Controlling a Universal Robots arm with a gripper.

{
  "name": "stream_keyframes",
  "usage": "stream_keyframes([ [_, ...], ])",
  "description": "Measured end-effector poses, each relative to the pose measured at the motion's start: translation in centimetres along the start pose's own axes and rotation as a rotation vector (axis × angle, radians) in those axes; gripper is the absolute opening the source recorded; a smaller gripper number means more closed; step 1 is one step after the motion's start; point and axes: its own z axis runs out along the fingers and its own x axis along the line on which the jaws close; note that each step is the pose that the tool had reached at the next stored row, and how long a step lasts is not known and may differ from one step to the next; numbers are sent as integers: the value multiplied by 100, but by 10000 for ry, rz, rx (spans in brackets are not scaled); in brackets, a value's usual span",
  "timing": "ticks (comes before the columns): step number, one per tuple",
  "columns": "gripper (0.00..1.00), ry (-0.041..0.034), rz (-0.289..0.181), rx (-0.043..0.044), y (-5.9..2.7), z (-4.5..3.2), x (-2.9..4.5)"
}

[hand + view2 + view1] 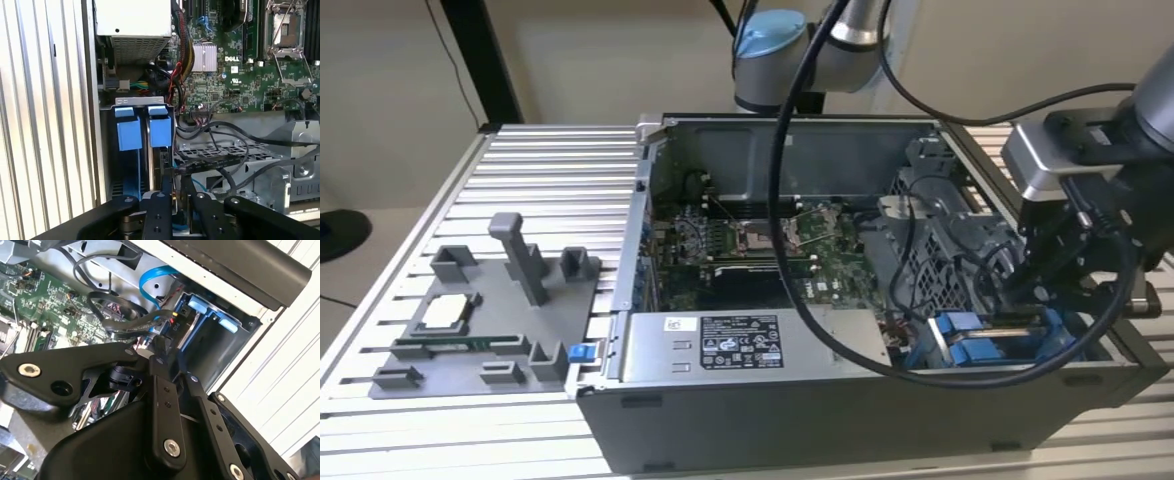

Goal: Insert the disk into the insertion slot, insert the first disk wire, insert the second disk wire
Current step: 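Insert the second disk wire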

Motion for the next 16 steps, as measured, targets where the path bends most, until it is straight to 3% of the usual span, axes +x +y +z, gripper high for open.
stream_keyframes([
  [12, 100, 4, 8, -42, -12, -261, -51],
  [16, 100, 1, 8, -43, -12, -276, -54],
])
